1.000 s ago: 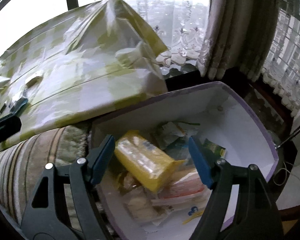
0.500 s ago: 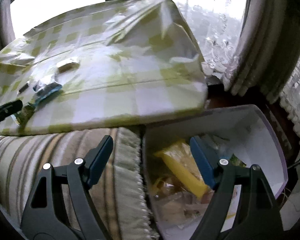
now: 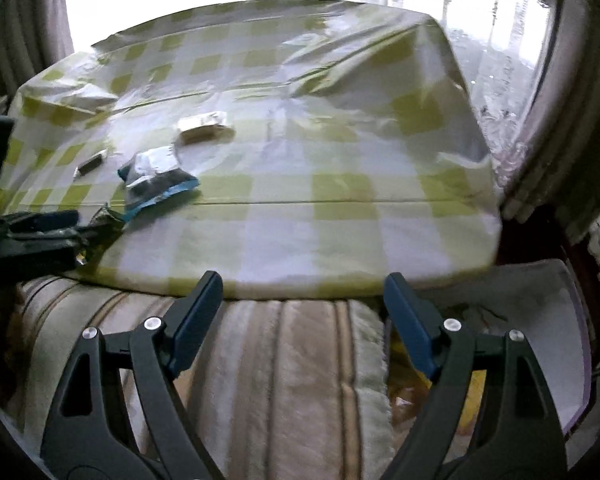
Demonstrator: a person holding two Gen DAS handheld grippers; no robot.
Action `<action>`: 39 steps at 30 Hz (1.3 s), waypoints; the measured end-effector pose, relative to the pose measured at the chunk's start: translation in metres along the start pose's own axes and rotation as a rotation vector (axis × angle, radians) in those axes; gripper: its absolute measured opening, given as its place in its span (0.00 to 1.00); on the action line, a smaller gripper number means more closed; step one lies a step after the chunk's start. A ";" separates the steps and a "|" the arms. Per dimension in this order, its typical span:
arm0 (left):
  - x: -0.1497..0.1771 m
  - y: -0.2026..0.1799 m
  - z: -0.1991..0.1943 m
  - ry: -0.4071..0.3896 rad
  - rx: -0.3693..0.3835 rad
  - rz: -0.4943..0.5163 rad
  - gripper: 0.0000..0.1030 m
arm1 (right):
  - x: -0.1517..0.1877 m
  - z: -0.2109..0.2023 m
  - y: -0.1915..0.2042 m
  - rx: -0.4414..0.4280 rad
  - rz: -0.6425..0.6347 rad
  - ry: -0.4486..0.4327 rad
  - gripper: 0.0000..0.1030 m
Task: Organize snacks
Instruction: 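Grasp the green garlic-flavour packet with the left tool while the right tool grasps the clear blue-edged nut bag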
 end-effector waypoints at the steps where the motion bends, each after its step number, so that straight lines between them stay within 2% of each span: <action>1: 0.000 -0.001 0.000 -0.003 -0.014 0.005 0.41 | -0.003 0.002 0.004 -0.009 -0.005 0.001 0.82; 6: 0.001 0.003 -0.003 -0.014 0.000 -0.016 0.39 | -0.018 0.012 0.022 -0.041 -0.034 -0.004 0.82; 14: 0.000 0.012 -0.006 -0.029 -0.027 -0.054 0.38 | -0.039 0.029 0.056 -0.089 -0.093 -0.008 0.82; 27: -0.002 0.027 -0.003 -0.054 -0.066 -0.103 0.38 | -0.063 0.060 0.094 -0.172 -0.120 0.026 0.83; 39: -0.002 0.055 -0.007 -0.091 -0.085 -0.222 0.38 | -0.077 0.086 0.110 -0.201 -0.126 0.078 0.85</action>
Point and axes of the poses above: each gripper's, at about its wrist camera, not at the fingertips, and z roughly the way its jaws point, y to its left, x to its underside, the point moved 1 cm from there along z, roughly the way its jaws point, and after that the axes turned 2 degrees about -z, right-handed, at the moved point
